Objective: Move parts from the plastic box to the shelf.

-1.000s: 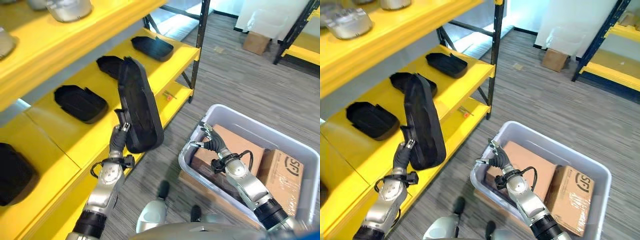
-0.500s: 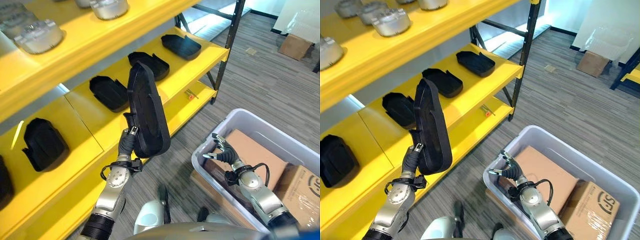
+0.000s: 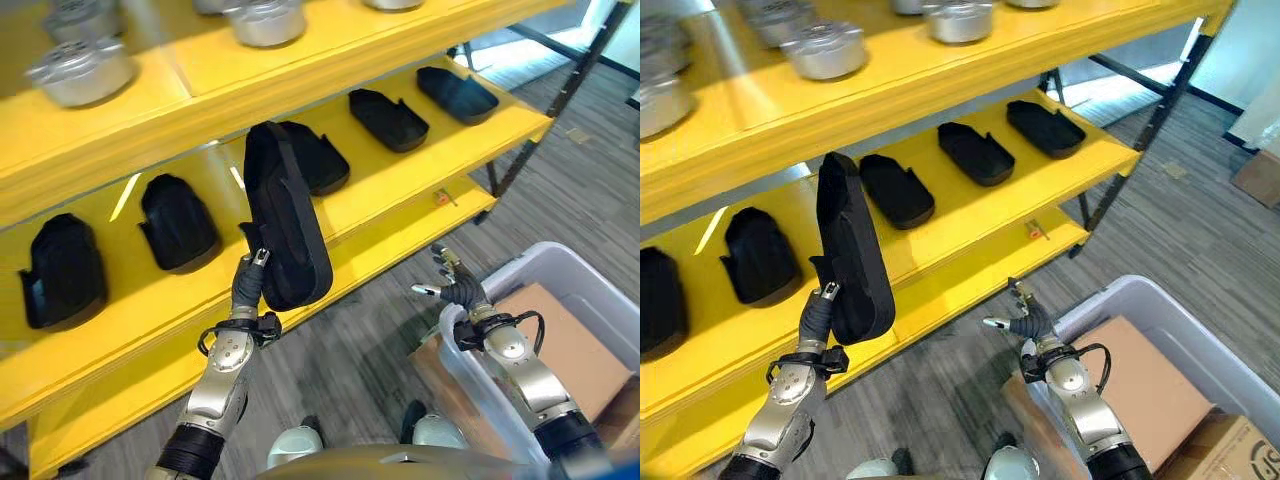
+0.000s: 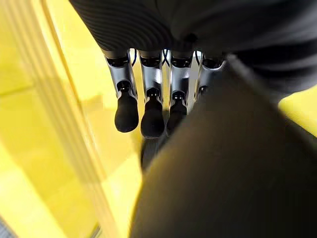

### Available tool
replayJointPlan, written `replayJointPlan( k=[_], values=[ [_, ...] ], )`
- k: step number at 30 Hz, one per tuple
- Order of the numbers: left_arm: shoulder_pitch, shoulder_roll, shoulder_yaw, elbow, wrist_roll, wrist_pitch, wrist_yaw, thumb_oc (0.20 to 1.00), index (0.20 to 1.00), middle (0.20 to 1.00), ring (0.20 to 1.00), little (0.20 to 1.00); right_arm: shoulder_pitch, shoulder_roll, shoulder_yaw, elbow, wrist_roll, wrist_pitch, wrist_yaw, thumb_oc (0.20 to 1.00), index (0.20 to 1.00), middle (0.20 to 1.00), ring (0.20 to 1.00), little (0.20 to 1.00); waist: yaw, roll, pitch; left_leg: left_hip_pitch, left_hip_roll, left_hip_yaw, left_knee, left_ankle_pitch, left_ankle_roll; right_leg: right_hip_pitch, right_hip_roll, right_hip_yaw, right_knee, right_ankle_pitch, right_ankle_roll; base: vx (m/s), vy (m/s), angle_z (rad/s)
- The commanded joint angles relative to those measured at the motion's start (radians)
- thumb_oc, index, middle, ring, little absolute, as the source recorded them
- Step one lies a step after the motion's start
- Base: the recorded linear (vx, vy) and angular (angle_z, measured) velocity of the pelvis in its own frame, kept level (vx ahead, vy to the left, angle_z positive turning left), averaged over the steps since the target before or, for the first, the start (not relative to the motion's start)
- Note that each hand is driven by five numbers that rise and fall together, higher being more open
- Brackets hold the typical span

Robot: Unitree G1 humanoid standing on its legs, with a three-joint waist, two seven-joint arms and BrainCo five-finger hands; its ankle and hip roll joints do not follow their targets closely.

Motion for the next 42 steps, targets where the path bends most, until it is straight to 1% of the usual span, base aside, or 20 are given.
replayJointPlan(
  k=[1, 5, 6, 8, 12, 17, 21, 22, 23, 25, 27, 28, 29, 31, 32, 33, 34, 35, 37, 42],
  values=[
    [-0.026, 0.042, 0.038, -0.072, 0.052, -0.061, -0.019, 0.200, 0.200, 0.200, 0.200, 0.200, -0.014, -0.002, 0.023, -0.057, 0.015, -0.036, -0.013, 1.000, 1.000, 1.000, 1.000, 1.000, -0.006, -0.003, -0.039, 0.017, 0.037, 0.017, 0.008, 0.002, -0.035, 0.090, 0.061, -0.005, -0.059, -0.015, 0.032, -0.10, 0.341, 0.40],
    [-0.013, 0.069, 0.040, -0.090, 0.065, -0.051, -0.063, 0.200, 0.200, 0.200, 0.200, 0.200, -0.011, 0.019, 0.033, -0.057, 0.052, -0.027, -0.009, 1.000, 1.000, 1.000, 1.000, 1.000, 0.017, 0.001, -0.030, 0.032, 0.038, 0.001, -0.059, 0.038, -0.032, 0.095, 0.037, -0.017, -0.071, 0.018, 0.068, -0.11, 0.295, 0.37],
    [-0.008, 0.076, 0.047, -0.102, 0.066, -0.036, -0.075, 0.200, 0.200, 0.200, 0.200, 0.200, -0.012, 0.026, 0.033, -0.057, 0.046, -0.025, -0.001, 1.000, 1.000, 1.000, 1.000, 1.000, 0.028, 0.001, -0.025, 0.036, 0.034, 0.000, -0.073, 0.041, -0.032, 0.094, 0.024, -0.031, -0.080, 0.034, 0.084, -0.14, 0.321, 0.21],
    [-0.003, 0.079, 0.051, -0.107, 0.070, -0.028, -0.082, 0.200, 0.200, 0.200, 0.200, 0.200, -0.014, 0.030, 0.037, -0.057, 0.044, -0.026, 0.007, 1.000, 1.000, 1.000, 1.000, 1.000, 0.037, 0.000, -0.023, 0.035, 0.029, -0.003, -0.077, 0.038, -0.030, 0.097, 0.014, -0.043, -0.090, 0.048, 0.095, -0.08, 0.211, 0.08],
    [0.012, 0.084, 0.064, -0.115, 0.071, -0.028, -0.102, 0.200, 0.200, 0.200, 0.200, 0.200, -0.020, 0.044, 0.057, -0.069, 0.017, -0.025, 0.005, 1.000, 1.000, 1.000, 1.000, 1.000, 0.072, -0.003, -0.022, 0.027, 0.005, -0.005, -0.084, 0.023, -0.015, 0.088, -0.022, -0.084, -0.110, 0.095, 0.120, -0.09, 0.211, 0.16],
    [0.021, 0.086, 0.074, -0.126, 0.073, -0.027, -0.112, 0.200, 0.200, 0.200, 0.200, 0.200, -0.032, 0.046, 0.070, -0.070, -0.013, -0.020, -0.005, 1.000, 1.000, 1.000, 1.000, 1.000, 0.102, -0.008, -0.022, 0.014, -0.030, 0.007, -0.084, 0.009, 0.006, 0.089, -0.058, -0.127, -0.137, 0.154, 0.144, -0.09, 0.241, 0.08],
    [0.020, 0.093, 0.075, -0.125, 0.085, -0.023, -0.132, 0.200, 0.200, 0.200, 0.200, 0.200, -0.031, 0.046, 0.065, -0.082, -0.017, -0.015, -0.035, 1.000, 1.000, 1.000, 1.000, 1.000, 0.114, -0.017, -0.017, 0.012, -0.070, 0.004, -0.084, -0.011, 0.032, 0.066, -0.093, -0.149, -0.108, 0.219, 0.170, -0.06, 0.208, 0.07],
    [0.023, 0.093, 0.076, -0.124, 0.089, -0.023, -0.135, 0.200, 0.200, 0.200, 0.200, 0.200, -0.031, 0.047, 0.063, -0.081, -0.017, -0.011, -0.038, 1.000, 1.000, 1.000, 1.000, 1.000, 0.118, -0.018, -0.016, 0.015, -0.076, 0.009, -0.084, -0.016, 0.036, 0.061, -0.103, -0.161, -0.100, 0.235, 0.173, -0.04, 0.188, 0.11],
    [0.031, 0.091, 0.080, -0.125, 0.099, -0.027, -0.140, 0.200, 0.200, 0.200, 0.200, 0.200, -0.031, 0.054, 0.060, -0.076, -0.023, -0.012, -0.035, 1.000, 1.000, 1.000, 1.000, 1.000, 0.127, -0.017, -0.013, 0.023, -0.083, 0.024, -0.084, -0.026, 0.043, 0.051, -0.126, -0.198, -0.073, 0.263, 0.179, -0.03, 0.165, 0.10],
    [0.036, 0.091, 0.084, -0.122, 0.101, -0.028, -0.149, 0.200, 0.200, 0.200, 0.200, 0.200, -0.028, 0.062, 0.054, -0.063, -0.029, -0.020, -0.031, 1.000, 1.000, 1.000, 1.000, 1.000, 0.131, -0.013, -0.012, 0.026, -0.091, 0.022, -0.084, -0.033, 0.053, 0.042, -0.132, -0.206, -0.036, 0.260, 0.178, -0.01, 0.150, -0.03],
    [0.028, 0.099, 0.083, -0.113, 0.096, -0.022, -0.160, 0.200, 0.200, 0.200, 0.200, 0.200, -0.013, 0.057, 0.043, -0.066, -0.021, -0.026, -0.031, 1.000, 1.000, 1.000, 1.000, 1.000, 0.108, -0.009, -0.014, 0.022, -0.103, -0.019, -0.084, -0.034, 0.069, 0.020, -0.082, -0.127, 0.017, 0.195, 0.163, 0.04, 0.077, -0.07],
    [0.022, 0.101, 0.077, -0.110, 0.095, -0.016, -0.163, 0.200, 0.200, 0.200, 0.200, 0.200, -0.006, 0.051, 0.039, -0.077, -0.017, -0.023, -0.033, 1.000, 1.000, 1.000, 1.000, 1.000, 0.095, -0.010, -0.014, 0.020, -0.104, -0.038, -0.084, -0.031, 0.074, 0.008, -0.039, -0.083, 0.040, 0.151, 0.146, 0.05, 0.008, 0.21],
    [0.025, 0.101, 0.077, -0.114, 0.093, -0.009, -0.164, 0.200, 0.200, 0.200, 0.200, 0.200, 0.002, 0.045, 0.032, -0.085, -0.023, -0.024, -0.026, 1.000, 1.000, 1.000, 1.000, 1.000, 0.088, -0.012, -0.015, 0.018, -0.103, -0.043, -0.084, -0.026, 0.075, 0.003, 0.000, -0.065, 0.065, 0.109, 0.130, 0.05, -0.007, 0.59],
    [0.034, 0.097, 0.071, -0.120, 0.089, -0.005, -0.158, 0.200, 0.200, 0.200, 0.200, 0.200, 0.007, 0.034, 0.028, -0.098, -0.034, -0.021, -0.008, 1.000, 1.000, 1.000, 1.000, 1.000, 0.080, -0.019, -0.015, 0.017, -0.109, -0.052, -0.084, -0.026, 0.074, -0.001, 0.055, -0.048, 0.074, 0.066, 0.117, 0.06, -0.051, 0.76],
    [0.044, 0.091, 0.045, -0.126, 0.097, -0.006, -0.150, 0.200, 0.200, 0.200, 0.200, 0.200, 0.021, 0.014, 0.025, -0.111, -0.030, -0.023, -0.010, 1.000, 1.000, 1.000, 1.000, 1.000, 0.044, -0.035, -0.005, 0.007, -0.138, -0.112, -0.084, -0.005, 0.075, -0.025, 0.166, 0.062, 0.009, 0.067, 0.074, 0.11, -0.130, 0.50],
    [0.042, 0.091, 0.033, -0.125, 0.096, -0.007, -0.151, 0.200, 0.200, 0.200, 0.200, 0.200, 0.031, 0.009, 0.024, -0.113, -0.025, -0.027, -0.021, 1.000, 1.000, 1.000, 1.000, 1.000, 0.024, -0.035, -0.003, 0.006, -0.149, -0.155, -0.084, -0.003, 0.078, -0.037, 0.191, 0.139, -0.015, 0.068, 0.065, 0.13, -0.158, 0.65],
    [0.038, 0.089, 0.023, -0.121, 0.099, -0.006, -0.150, 0.200, 0.200, 0.200, 0.200, 0.200, 0.038, 0.005, 0.017, -0.112, -0.021, -0.033, -0.025, 1.000, 1.000, 1.000, 1.000, 1.000, 0.011, -0.035, -0.004, -0.002, -0.156, -0.179, -0.084, 0.003, 0.079, -0.038, 0.206, 0.182, -0.029, 0.059, 0.055, 0.11, -0.109, 0.98],
    [0.037, 0.084, 0.020, -0.111, 0.102, -0.011, -0.152, 0.200, 0.200, 0.200, 0.200, 0.200, 0.036, 0.004, 0.009, -0.104, -0.018, -0.038, -0.019, 1.000, 1.000, 1.000, 1.000, 1.000, 0.006, -0.039, -0.006, -0.007, -0.161, -0.188, -0.084, 0.006, 0.079, -0.037, 0.212, 0.200, -0.040, 0.068, 0.057, 0.10, -0.121, 1.33],
    [0.038, 0.077, 0.013, -0.101, 0.109, -0.022, -0.153, 0.200, 0.200, 0.200, 0.200, 0.200, 0.029, 0.001, 0.007, -0.086, -0.011, -0.053, -0.014, 1.000, 1.000, 1.000, 1.000, 1.000, 0.009, -0.040, -0.010, -0.013, -0.159, -0.195, -0.084, 0.015, 0.074, -0.028, 0.214, 0.215, -0.062, 0.077, 0.058, 0.09, -0.158, 0.85],
    [0.048, 0.075, 0.014, -0.102, 0.128, -0.022, -0.155, 0.200, 0.200, 0.200, 0.200, 0.200, 0.029, -0.002, 0.004, -0.057, -0.017, -0.093, 0.008, 1.000, 1.000, 1.000, 1.000, 1.000, 0.010, -0.031, -0.024, -0.007, -0.154, -0.183, -0.082, 0.021, 0.064, 0.028, 0.215, 0.225, -0.127, 0.055, 0.043, 0.10, -0.119, 0.04]
  ],
)
